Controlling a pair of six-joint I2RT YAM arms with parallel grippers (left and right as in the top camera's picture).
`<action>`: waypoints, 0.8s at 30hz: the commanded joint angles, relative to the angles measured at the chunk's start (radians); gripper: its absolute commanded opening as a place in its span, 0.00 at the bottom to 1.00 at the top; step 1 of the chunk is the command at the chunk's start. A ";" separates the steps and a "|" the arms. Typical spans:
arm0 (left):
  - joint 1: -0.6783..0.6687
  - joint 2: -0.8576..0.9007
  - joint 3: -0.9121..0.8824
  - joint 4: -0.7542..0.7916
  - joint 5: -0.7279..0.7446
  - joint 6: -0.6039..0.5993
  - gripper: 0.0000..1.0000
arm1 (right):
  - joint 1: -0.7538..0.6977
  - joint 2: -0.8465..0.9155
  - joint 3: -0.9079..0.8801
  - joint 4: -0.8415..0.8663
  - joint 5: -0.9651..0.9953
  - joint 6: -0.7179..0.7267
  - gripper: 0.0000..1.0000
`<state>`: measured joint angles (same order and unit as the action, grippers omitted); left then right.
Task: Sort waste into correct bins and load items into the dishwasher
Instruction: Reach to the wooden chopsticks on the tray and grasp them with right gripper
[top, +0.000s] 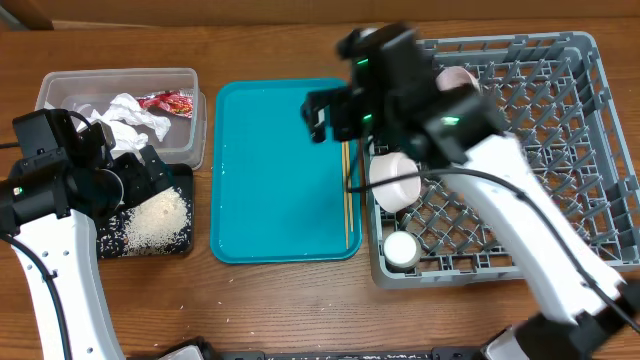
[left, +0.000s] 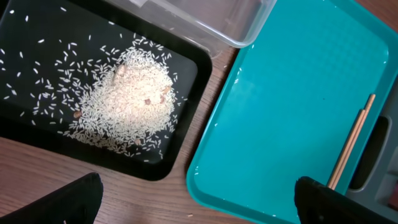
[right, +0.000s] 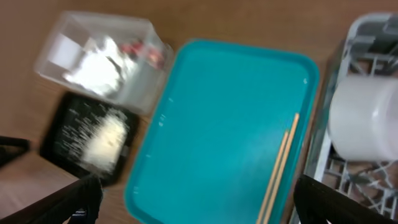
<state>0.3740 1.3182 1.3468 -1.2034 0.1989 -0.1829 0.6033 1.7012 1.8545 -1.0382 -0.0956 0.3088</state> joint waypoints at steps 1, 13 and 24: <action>0.003 -0.009 0.006 0.004 0.008 0.012 1.00 | 0.026 0.083 0.001 -0.007 0.089 0.003 1.00; 0.003 -0.009 0.006 0.004 0.008 0.011 1.00 | 0.072 0.325 -0.002 -0.019 0.174 0.010 0.76; 0.003 -0.009 0.006 0.004 0.008 0.011 1.00 | 0.072 0.490 -0.002 -0.032 0.231 0.035 0.74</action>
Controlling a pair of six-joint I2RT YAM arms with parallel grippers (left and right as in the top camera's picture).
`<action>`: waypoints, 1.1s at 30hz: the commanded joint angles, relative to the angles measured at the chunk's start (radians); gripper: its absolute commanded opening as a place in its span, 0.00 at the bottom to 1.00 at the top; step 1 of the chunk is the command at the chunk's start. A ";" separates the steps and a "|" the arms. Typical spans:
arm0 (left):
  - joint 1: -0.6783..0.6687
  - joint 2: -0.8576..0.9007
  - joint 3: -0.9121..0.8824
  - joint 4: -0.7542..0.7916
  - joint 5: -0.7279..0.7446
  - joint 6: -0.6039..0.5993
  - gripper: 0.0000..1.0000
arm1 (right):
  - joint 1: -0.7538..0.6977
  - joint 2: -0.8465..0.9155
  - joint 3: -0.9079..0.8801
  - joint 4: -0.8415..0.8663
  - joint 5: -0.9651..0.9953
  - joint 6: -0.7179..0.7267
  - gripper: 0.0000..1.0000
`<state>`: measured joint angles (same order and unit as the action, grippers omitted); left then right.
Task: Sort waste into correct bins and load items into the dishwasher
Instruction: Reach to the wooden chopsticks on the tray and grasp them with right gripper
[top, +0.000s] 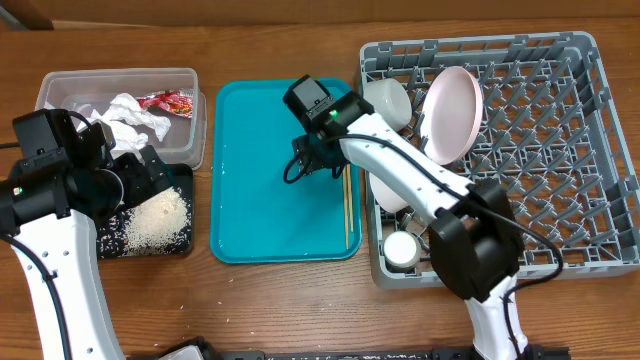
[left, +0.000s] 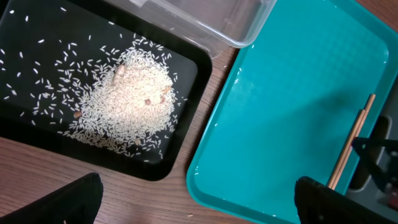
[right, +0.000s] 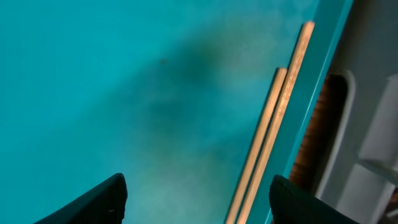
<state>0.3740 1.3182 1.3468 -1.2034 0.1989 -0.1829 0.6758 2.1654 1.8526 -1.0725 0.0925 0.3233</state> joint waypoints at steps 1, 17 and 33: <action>0.003 -0.009 0.006 0.004 0.008 0.011 1.00 | -0.001 0.039 0.000 0.003 0.051 0.022 0.74; 0.003 -0.009 0.006 0.004 0.008 0.011 1.00 | -0.004 0.140 0.000 0.002 0.114 0.100 0.72; 0.002 -0.009 0.006 0.004 0.008 0.011 1.00 | -0.004 0.180 0.000 -0.040 0.012 0.065 0.65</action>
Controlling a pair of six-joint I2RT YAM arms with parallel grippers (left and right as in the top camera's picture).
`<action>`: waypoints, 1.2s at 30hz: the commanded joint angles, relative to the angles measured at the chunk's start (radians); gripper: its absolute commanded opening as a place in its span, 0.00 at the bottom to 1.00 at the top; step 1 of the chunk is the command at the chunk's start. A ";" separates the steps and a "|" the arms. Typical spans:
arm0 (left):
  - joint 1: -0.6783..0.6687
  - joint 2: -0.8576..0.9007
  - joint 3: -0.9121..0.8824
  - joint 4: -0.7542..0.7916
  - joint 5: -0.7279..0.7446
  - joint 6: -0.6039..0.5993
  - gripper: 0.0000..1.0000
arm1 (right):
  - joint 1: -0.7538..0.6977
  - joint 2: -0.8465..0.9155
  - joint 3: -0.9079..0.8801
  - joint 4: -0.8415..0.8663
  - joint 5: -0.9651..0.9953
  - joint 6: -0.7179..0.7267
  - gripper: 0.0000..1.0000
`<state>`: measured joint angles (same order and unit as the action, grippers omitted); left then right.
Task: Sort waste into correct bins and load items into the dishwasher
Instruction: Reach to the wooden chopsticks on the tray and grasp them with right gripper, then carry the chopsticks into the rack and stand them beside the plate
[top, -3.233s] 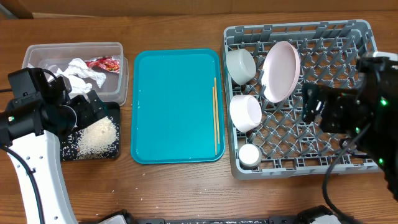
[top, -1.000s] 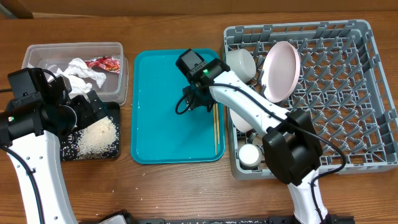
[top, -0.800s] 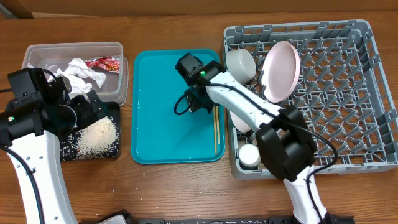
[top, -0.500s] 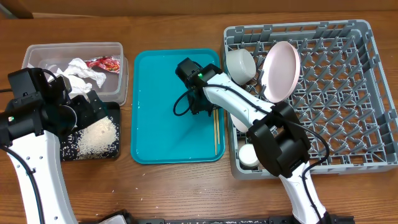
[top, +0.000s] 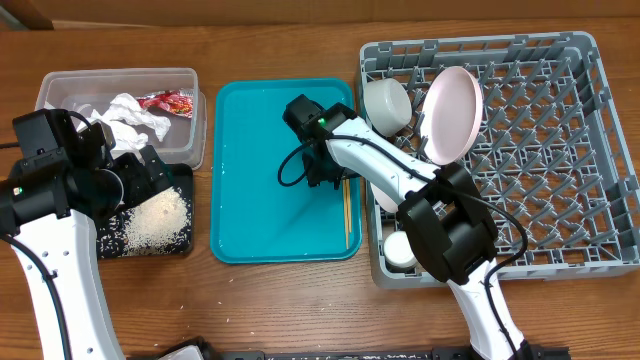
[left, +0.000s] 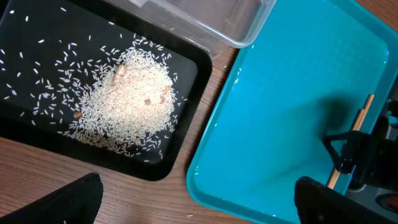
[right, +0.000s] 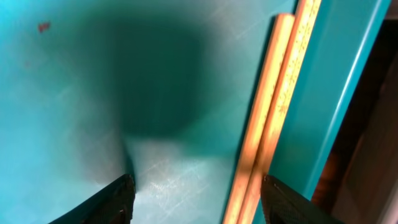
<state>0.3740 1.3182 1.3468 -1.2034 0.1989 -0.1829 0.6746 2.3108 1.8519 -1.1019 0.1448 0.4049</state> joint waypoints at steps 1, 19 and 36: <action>0.002 -0.009 0.006 0.004 0.008 0.012 1.00 | -0.003 0.035 0.000 -0.016 -0.053 -0.019 0.64; 0.003 -0.009 0.006 0.004 0.008 0.011 1.00 | -0.003 0.037 0.000 -0.056 -0.139 -0.077 0.08; 0.002 -0.009 0.006 0.004 0.008 0.011 1.00 | -0.003 0.036 0.261 -0.232 -0.102 -0.171 0.04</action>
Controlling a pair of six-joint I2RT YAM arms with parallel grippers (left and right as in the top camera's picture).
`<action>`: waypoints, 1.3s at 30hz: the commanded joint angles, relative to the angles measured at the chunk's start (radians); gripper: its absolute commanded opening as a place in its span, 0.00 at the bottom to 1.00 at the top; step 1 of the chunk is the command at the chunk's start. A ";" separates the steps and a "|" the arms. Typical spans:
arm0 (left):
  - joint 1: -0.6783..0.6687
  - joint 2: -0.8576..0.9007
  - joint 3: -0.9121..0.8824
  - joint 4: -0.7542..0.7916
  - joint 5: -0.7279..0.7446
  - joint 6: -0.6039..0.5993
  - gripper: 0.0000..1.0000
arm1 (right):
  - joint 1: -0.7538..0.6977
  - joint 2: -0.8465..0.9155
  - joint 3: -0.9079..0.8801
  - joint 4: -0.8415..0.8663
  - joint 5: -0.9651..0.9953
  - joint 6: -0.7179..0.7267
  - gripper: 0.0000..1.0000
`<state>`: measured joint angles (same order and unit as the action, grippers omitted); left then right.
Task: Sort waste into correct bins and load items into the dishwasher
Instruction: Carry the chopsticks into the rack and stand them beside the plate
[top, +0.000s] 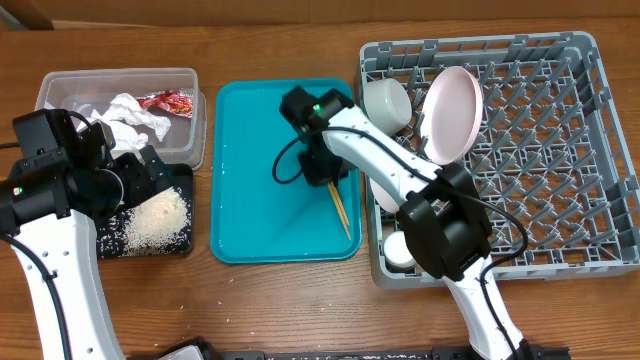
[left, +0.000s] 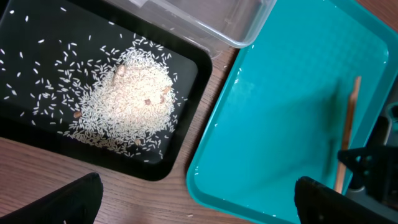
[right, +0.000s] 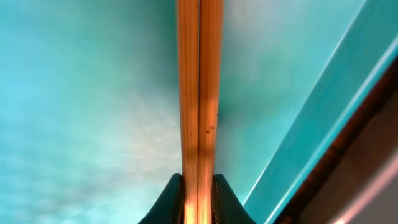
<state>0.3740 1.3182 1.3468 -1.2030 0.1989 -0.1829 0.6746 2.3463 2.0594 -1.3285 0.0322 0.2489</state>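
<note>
Two wooden chopsticks (right: 199, 93) lie side by side on the teal tray (top: 260, 190), and my right gripper (right: 199, 202) is shut on them near their upper end. From overhead the chopsticks (top: 341, 212) slant from the right gripper (top: 325, 172) toward the tray's front right corner. They also show in the left wrist view as thin chopsticks (left: 348, 127) near the tray's right side. My left gripper (left: 199, 199) hangs open over the wood between the rice tray and the teal tray, holding nothing. The grey dish rack (top: 560, 150) stands to the right.
A black tray (top: 150, 225) holds a heap of rice (left: 127, 99). Behind it a clear bin (top: 120, 90) contains crumpled tissue and a red wrapper. In the rack are a pink plate (top: 450, 100), a white cup (top: 385, 100) and a small white cup (top: 402, 250).
My right gripper has shut on the chopsticks. They lay straight along the tray's right rim; now they slant inward, away from the rim. The left arm has not moved.
My right gripper was open high over the tray and rack. Then it was lower over the tray beside the chopsticks, then down on the tray, open beside them. Now it grips the pair, turned off the rim. The left arm stayed still.
</note>
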 joint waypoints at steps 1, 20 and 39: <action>0.003 -0.009 0.006 0.003 0.008 0.011 1.00 | -0.003 0.001 0.055 -0.005 0.010 -0.014 0.04; 0.003 -0.009 0.006 0.003 0.008 0.011 1.00 | -0.077 -0.056 0.572 -0.365 -0.040 0.043 0.04; 0.003 -0.009 0.006 0.003 0.008 0.011 1.00 | -0.436 -0.159 0.291 -0.366 0.072 0.008 0.04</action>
<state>0.3740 1.3182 1.3468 -1.2030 0.1989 -0.1829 0.2573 2.2124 2.4226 -1.6920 0.0509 0.2680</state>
